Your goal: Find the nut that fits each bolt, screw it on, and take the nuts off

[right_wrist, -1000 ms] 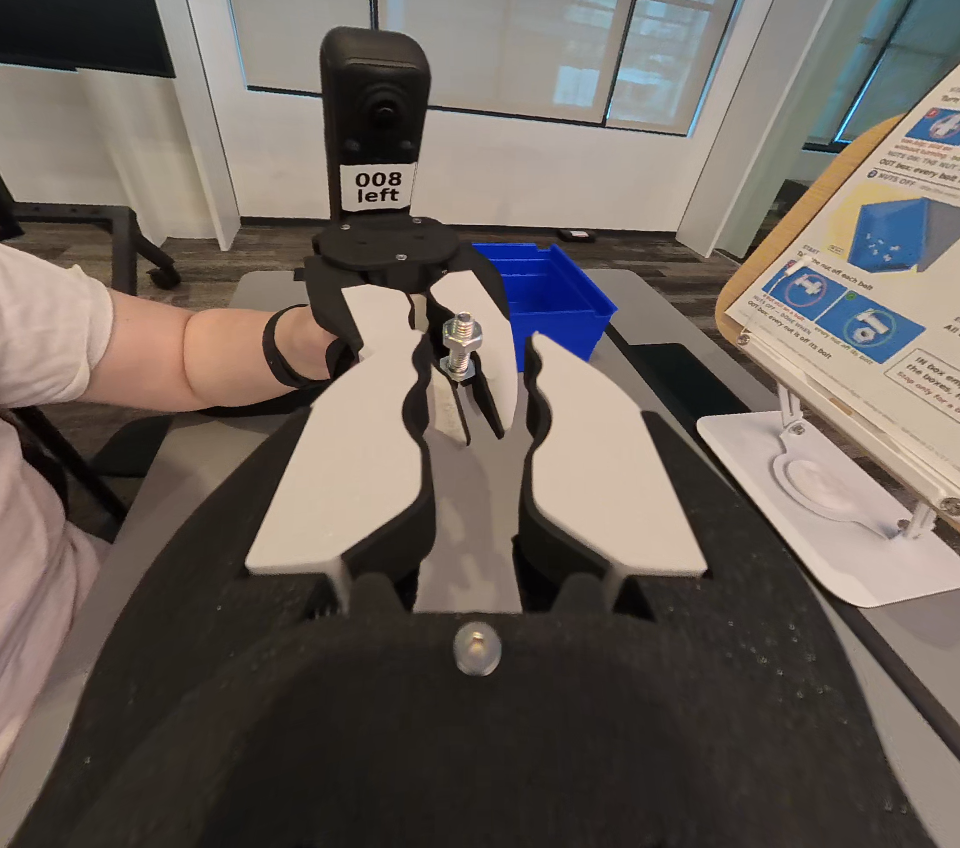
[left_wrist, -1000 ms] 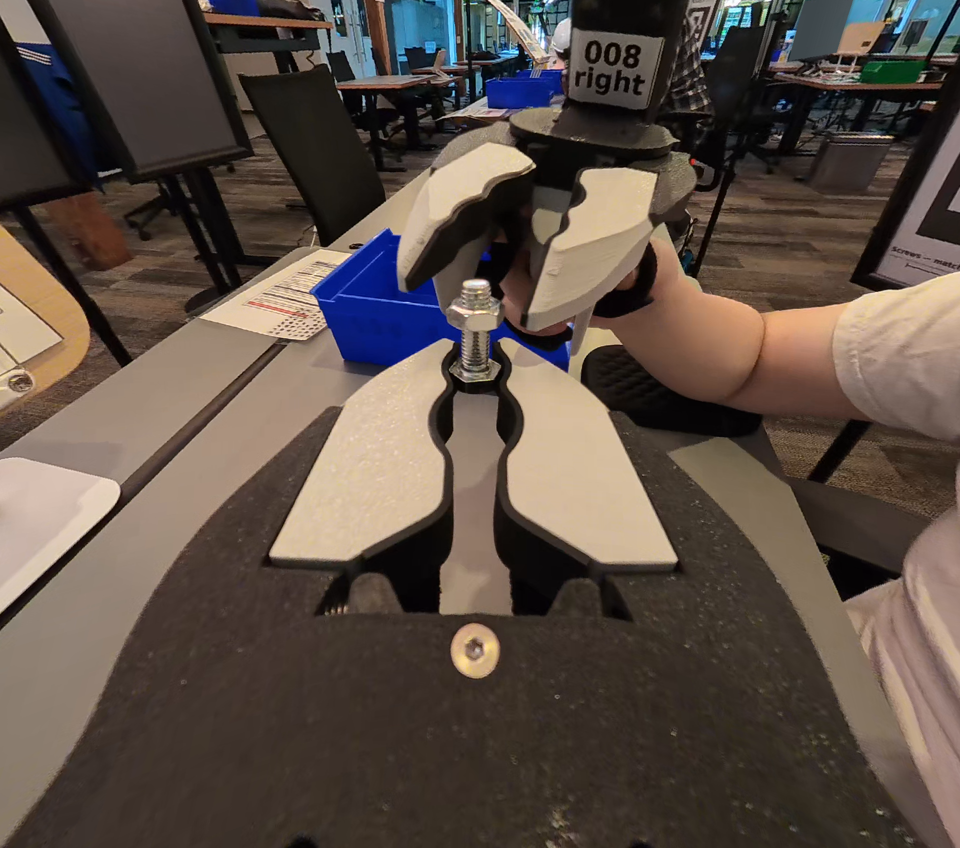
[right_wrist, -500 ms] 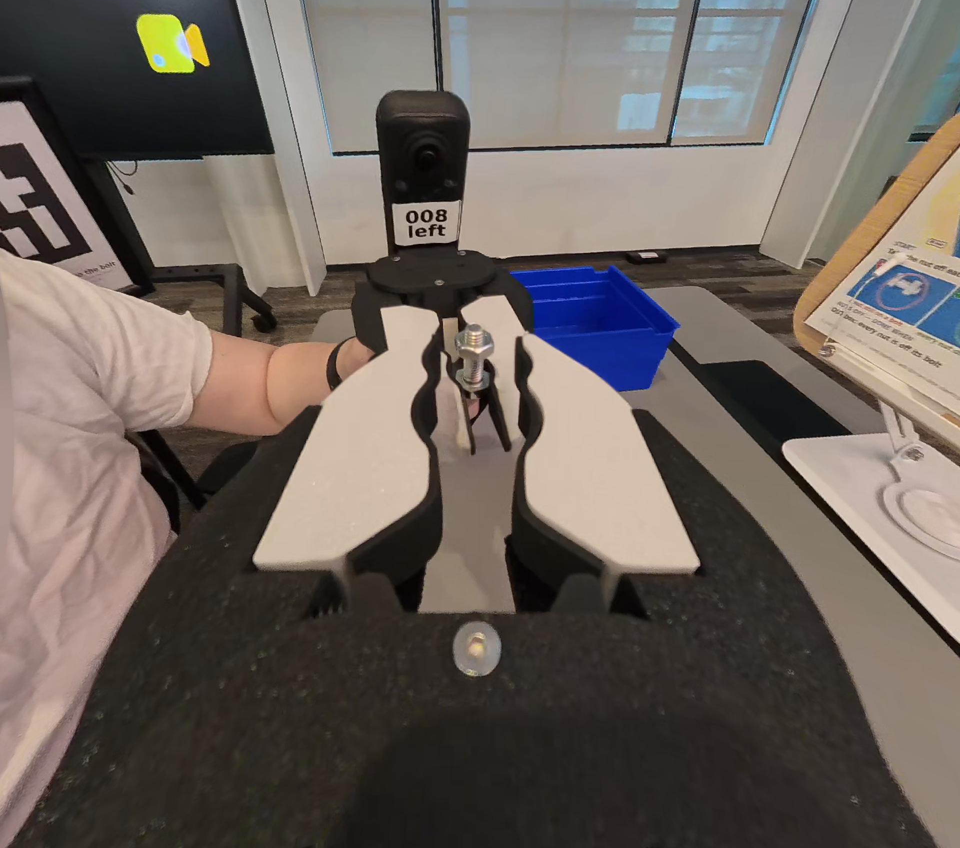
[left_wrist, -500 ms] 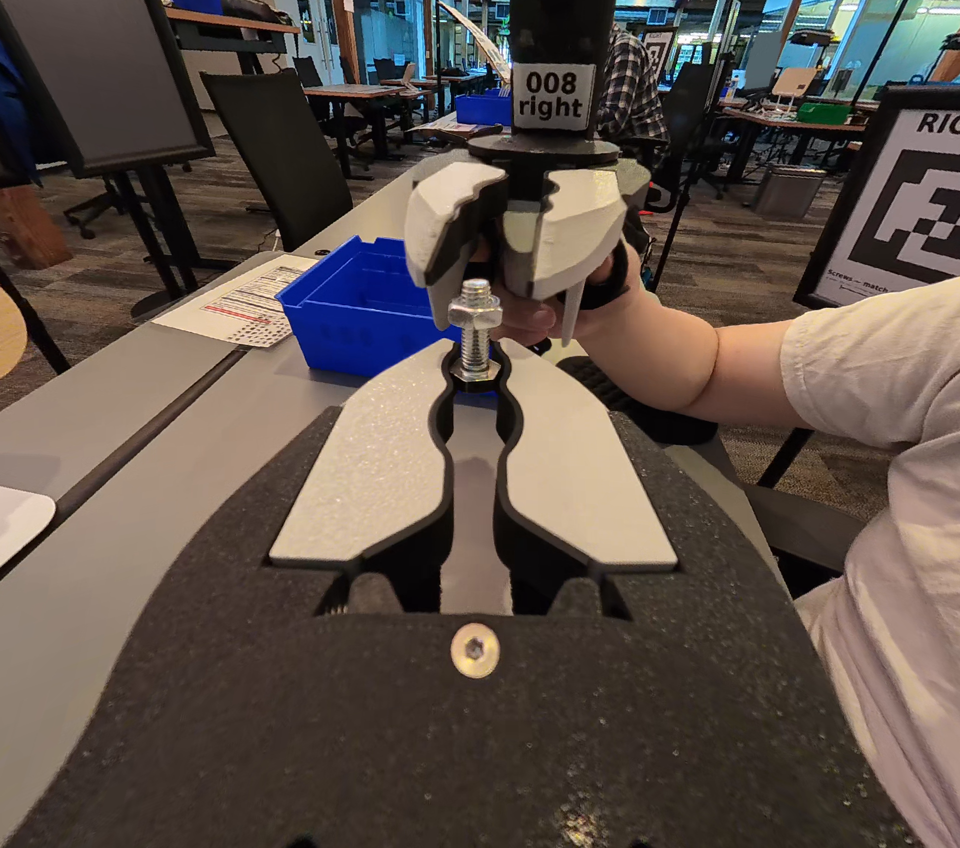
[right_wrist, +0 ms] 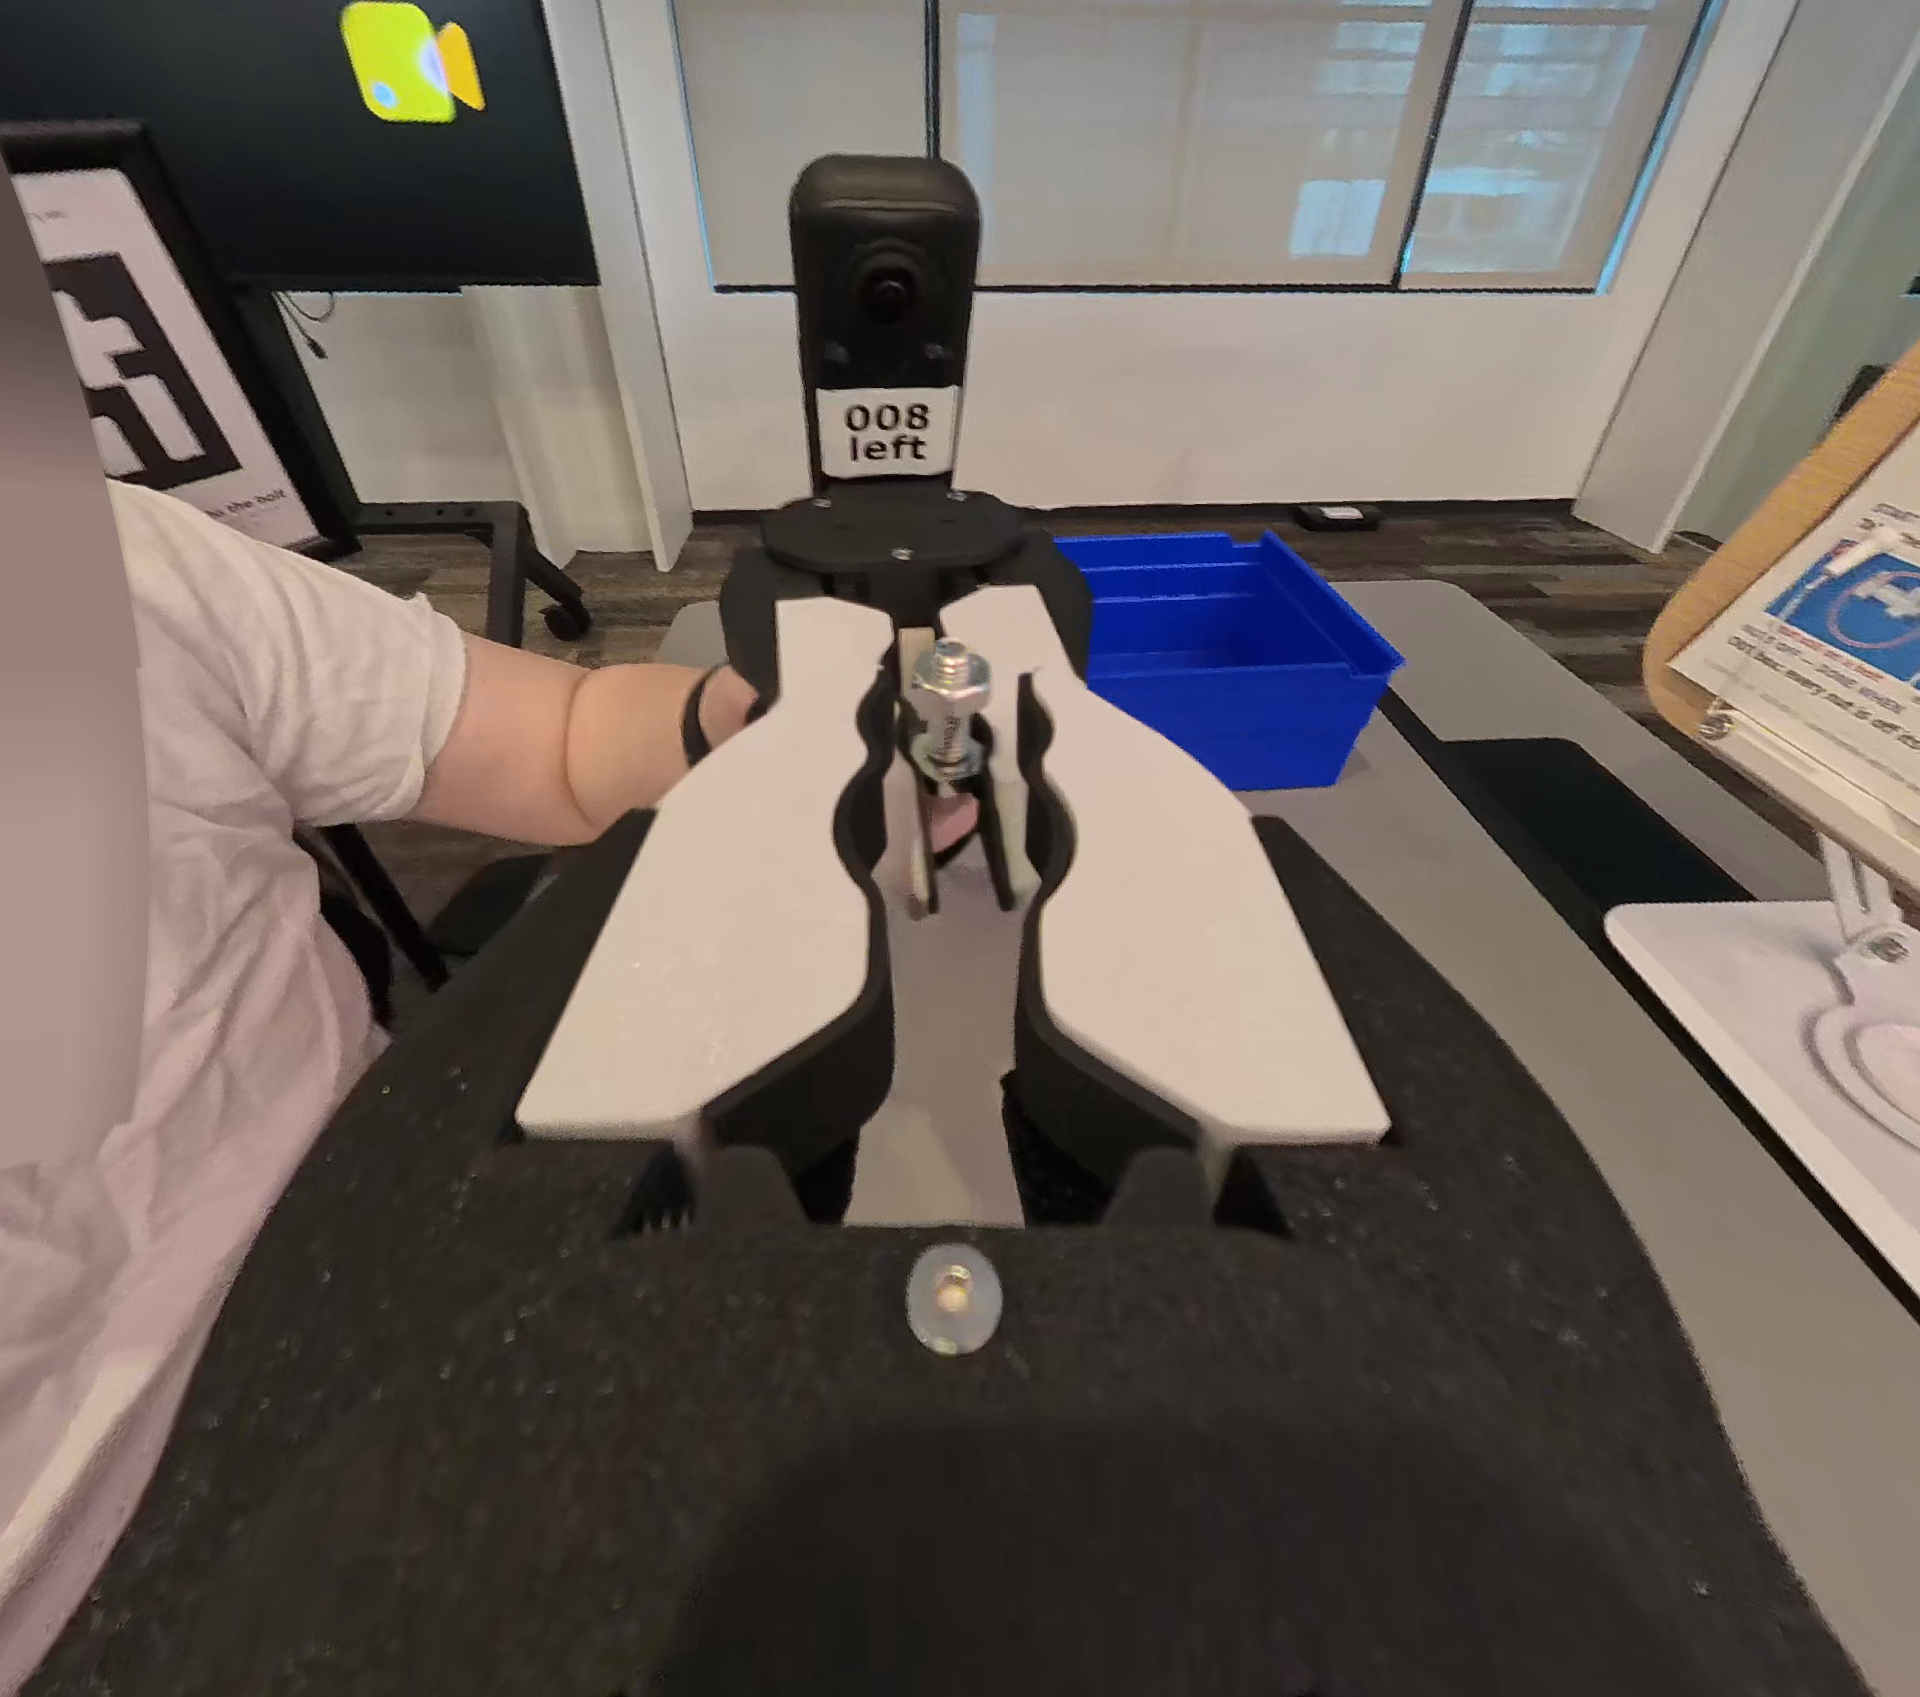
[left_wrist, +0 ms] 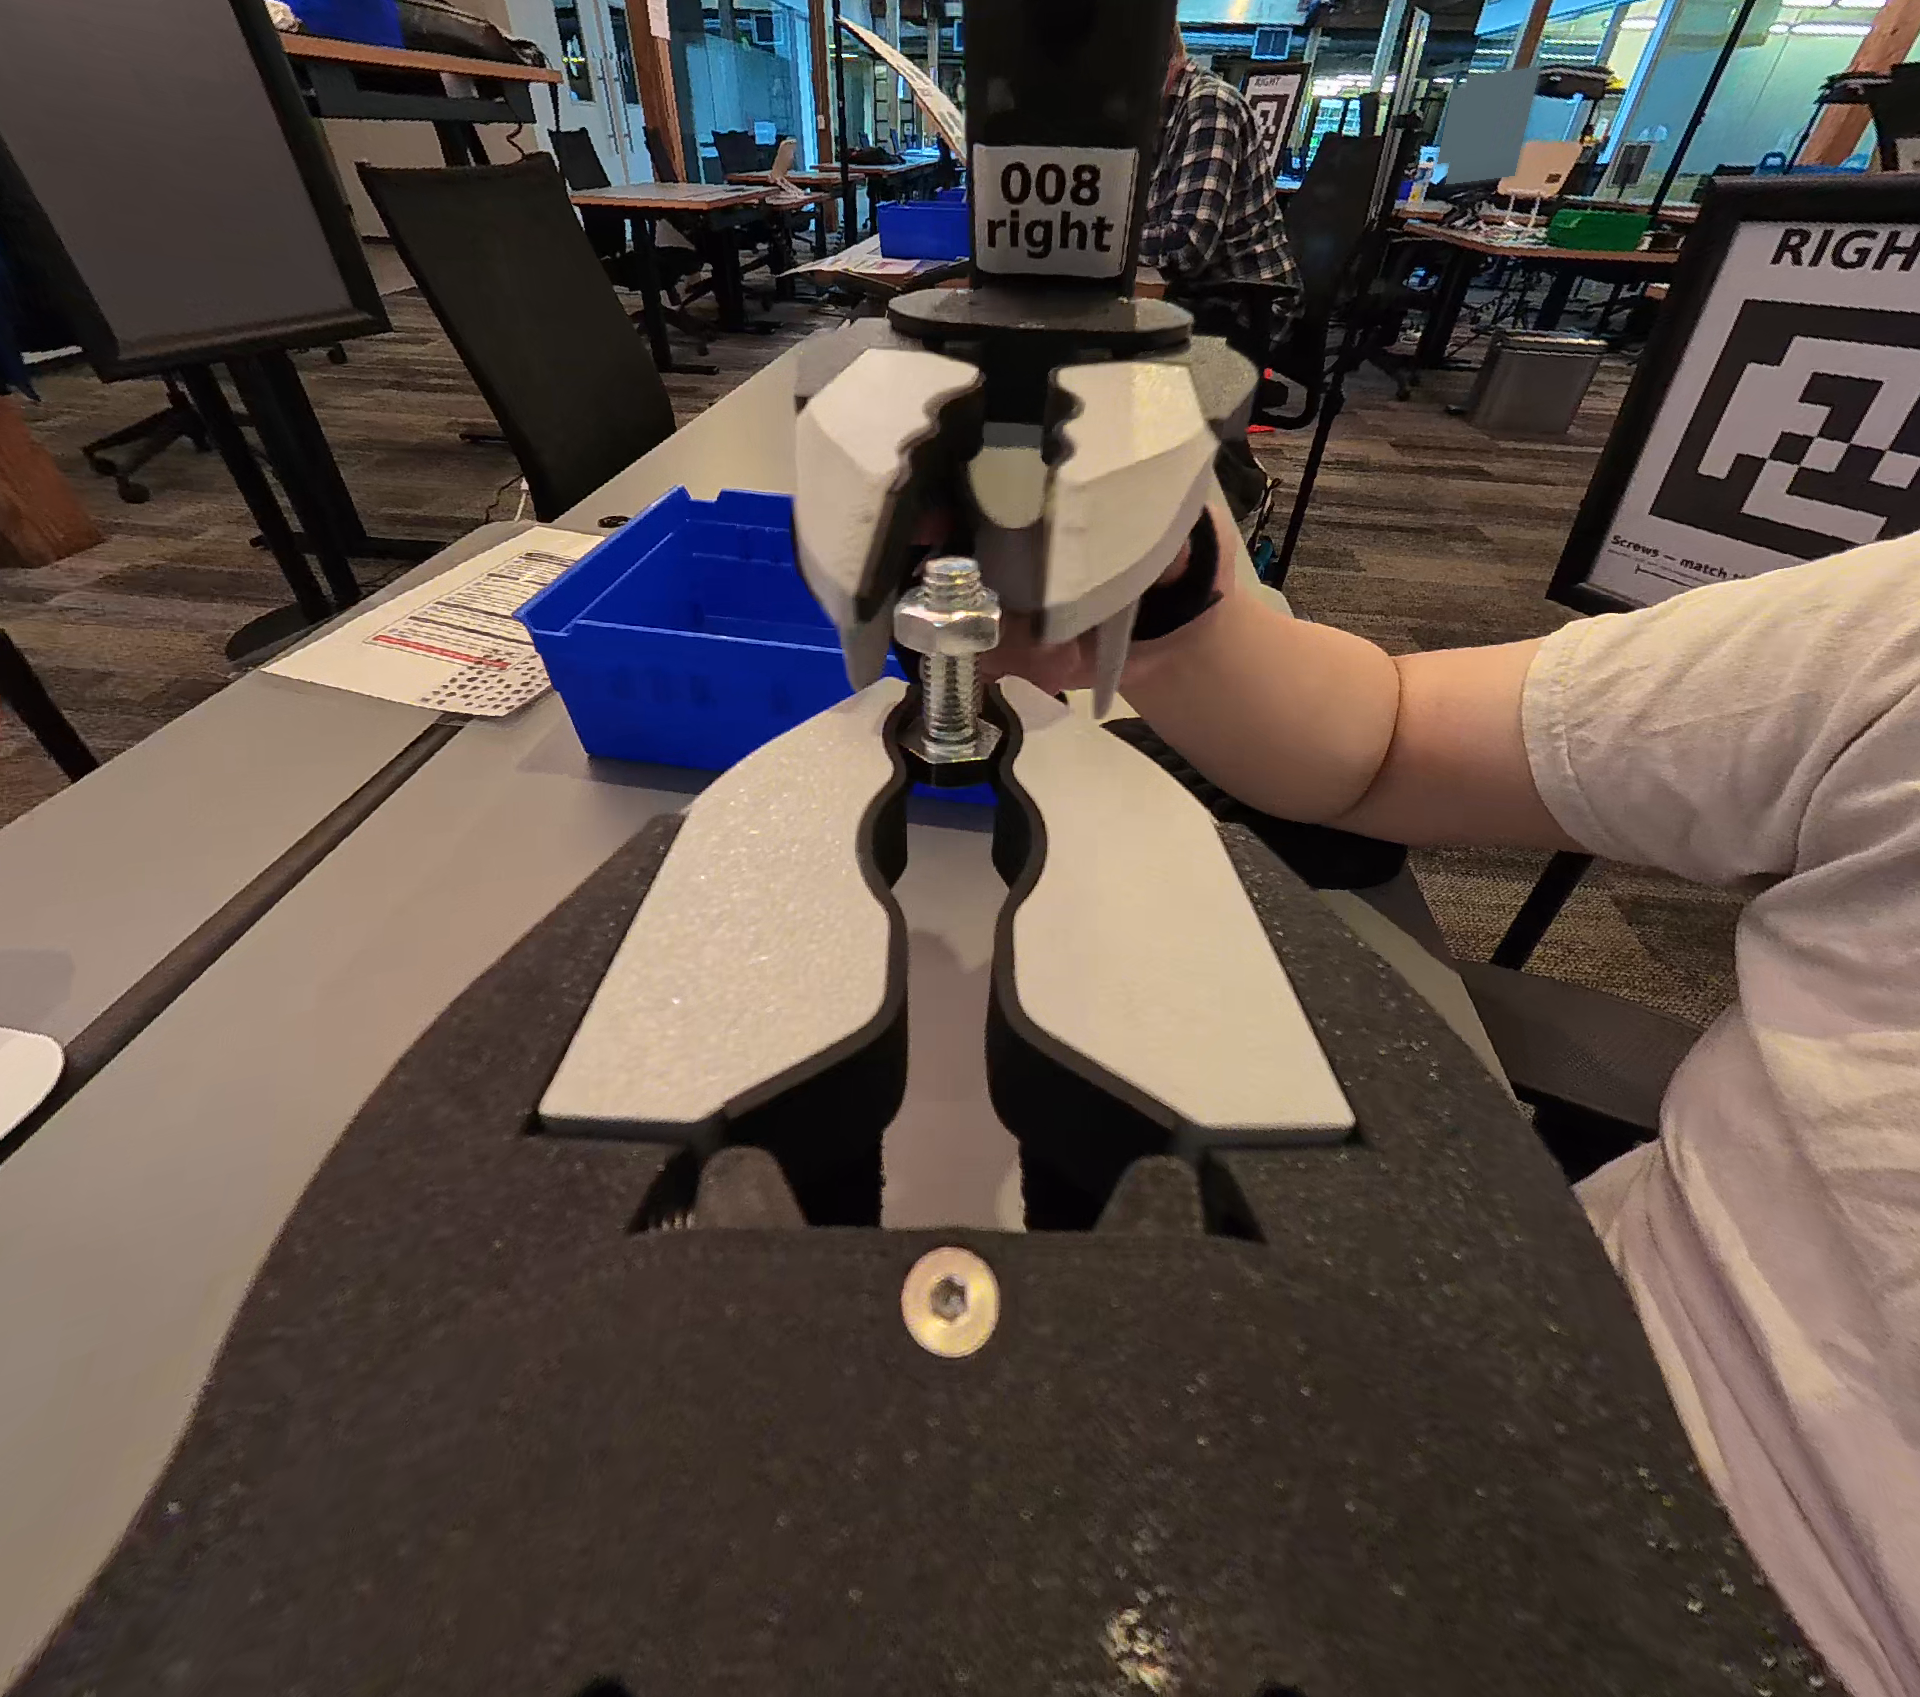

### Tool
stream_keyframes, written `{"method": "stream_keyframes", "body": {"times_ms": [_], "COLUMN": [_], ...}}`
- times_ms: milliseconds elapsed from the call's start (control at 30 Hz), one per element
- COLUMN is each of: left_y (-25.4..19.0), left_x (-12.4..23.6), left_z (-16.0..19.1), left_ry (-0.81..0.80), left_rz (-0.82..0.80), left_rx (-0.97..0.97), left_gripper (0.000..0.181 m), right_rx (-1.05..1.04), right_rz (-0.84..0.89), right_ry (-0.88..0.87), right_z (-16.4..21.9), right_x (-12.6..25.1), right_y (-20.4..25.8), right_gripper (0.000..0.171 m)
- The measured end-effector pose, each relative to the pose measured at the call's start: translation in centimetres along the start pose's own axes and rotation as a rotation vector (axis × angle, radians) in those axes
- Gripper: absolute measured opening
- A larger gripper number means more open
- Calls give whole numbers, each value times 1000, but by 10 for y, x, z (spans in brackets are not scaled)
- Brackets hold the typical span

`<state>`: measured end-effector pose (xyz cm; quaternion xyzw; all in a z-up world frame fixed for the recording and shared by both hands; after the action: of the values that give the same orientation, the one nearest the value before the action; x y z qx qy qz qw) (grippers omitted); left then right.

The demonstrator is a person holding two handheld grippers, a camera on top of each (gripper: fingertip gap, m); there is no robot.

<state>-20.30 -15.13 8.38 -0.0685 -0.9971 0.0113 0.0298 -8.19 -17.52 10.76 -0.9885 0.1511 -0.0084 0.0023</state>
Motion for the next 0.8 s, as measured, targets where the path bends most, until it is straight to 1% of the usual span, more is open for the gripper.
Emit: {"method": "stream_keyframes", "body": {"times_ms": [100, 167, 200, 367, 433, 467, 533, 600, 633, 733, 800], "left_y": [-1, -1, -1, 0, -1, -2, -2, -2, -1, 1, 1], "left_x": [0, 2, 2, 0, 0, 0, 0, 2, 2, 2, 1], "left_z": [-1, -2, -2, 0, 0, 0, -1, -2, -3, -1, 0], "left_ry": [-1, -11, -9, 4, 2, 5, 0, -8, -6, 7, 1], "left_rz": [-2, 7, 6, -6, 3, 1, -5, 6, 2, -12, 0], "left_rx": [-7, -2, -2, -11, -7, -9, -11, -4, -7, -18, -3], "left_gripper": [10, 10, 10, 10, 10, 10, 10, 10, 10, 10, 10], "right_rx": [1, -17, -15, -13, 12, 29, 20, -4, 1, -11, -1], "right_rz": [-1, 45, 79, -34, -6, 19, 12, 62, 87, 4, -20], "right_ry": [7, 3, 2, -26, 13, 23, 15, 18, 17, -8, -16], "right_z": [1, 1, 2, -3, -1, 0, 0, 1, 1, -3, -4], "right_x": [4, 9, 12, 6, 2, 2, 5, 10, 12, 11, 7], "right_y": [-5, -13, -16, -1, 0, -2, -4, -12, -15, -7, 0], "right_gripper": [24, 16, 17, 20, 21, 25, 25, 18, 19, 21, 23]}}
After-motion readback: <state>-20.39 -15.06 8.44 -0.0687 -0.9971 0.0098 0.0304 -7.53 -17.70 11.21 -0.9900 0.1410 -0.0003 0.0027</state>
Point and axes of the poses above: each gripper's, where its closed fingertips meet, x back along the fingers, z out of its underside, y = z × x across the jaws, the point moved 8 cm from there along x, back along the fingers
